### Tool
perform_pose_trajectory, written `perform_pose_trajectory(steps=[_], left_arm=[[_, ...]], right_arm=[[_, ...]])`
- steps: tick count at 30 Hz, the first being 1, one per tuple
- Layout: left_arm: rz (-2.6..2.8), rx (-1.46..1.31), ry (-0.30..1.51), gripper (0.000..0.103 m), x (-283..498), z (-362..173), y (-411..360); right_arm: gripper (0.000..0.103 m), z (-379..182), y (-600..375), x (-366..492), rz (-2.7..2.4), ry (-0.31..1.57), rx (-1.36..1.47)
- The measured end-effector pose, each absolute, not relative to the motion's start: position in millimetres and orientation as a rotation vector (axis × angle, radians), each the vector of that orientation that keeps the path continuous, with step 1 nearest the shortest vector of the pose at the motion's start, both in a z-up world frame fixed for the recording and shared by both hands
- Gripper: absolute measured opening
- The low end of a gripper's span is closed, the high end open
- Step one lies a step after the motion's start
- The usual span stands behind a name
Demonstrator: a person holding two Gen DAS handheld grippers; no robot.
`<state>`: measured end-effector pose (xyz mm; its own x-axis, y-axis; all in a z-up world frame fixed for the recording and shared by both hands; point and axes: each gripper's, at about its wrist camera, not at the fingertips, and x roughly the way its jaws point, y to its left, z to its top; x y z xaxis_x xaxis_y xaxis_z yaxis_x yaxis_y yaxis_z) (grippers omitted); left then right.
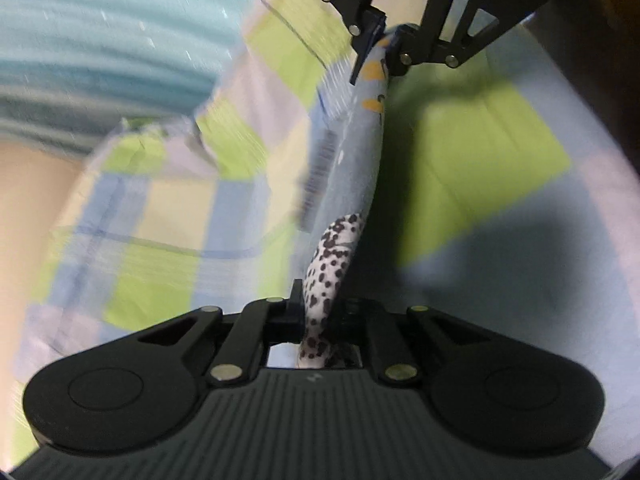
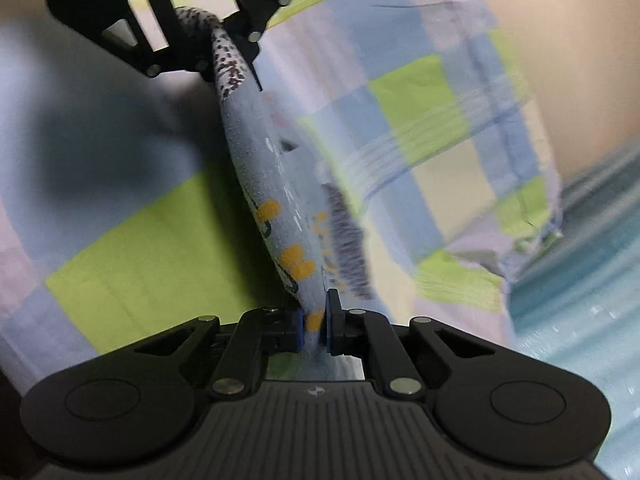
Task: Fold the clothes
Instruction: 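Carry the folded garment with both grippers onto the pink-edged stack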
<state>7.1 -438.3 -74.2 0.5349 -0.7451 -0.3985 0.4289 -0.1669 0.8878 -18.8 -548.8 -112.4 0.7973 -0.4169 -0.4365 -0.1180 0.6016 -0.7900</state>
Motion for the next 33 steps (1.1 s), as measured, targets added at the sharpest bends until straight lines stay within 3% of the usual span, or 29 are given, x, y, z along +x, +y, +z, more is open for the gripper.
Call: perform_pose_trajectory(steps=[8, 17, 26, 33], left_arm=[[-1.195, 1.274, -0.493, 0.007, -67.3, 0.1, -443.9], [-1.507, 1.121, -0.712, 0.007, -215.1, 51.3, -462.3], [-1.845, 1.053, -0.906, 0.007, -361.6, 64.8, -483.4], [-1.947, 1.028, -0.969, 0.007, -439.7, 56.9, -560.2]], right_arm=[[0.006, -27.1, -549.2, -101.1, -0.362, 0.653, -0.926], [0.006, 38.7, -548.3, -268.0, -0.646, 0.776, -0.897], [0.006, 68.9, -528.7, -430.9, -0.936, 0.941, -0.742], [0.006, 72.2, -572.0, -508.2, -1.064, 1.008, -0.631]])
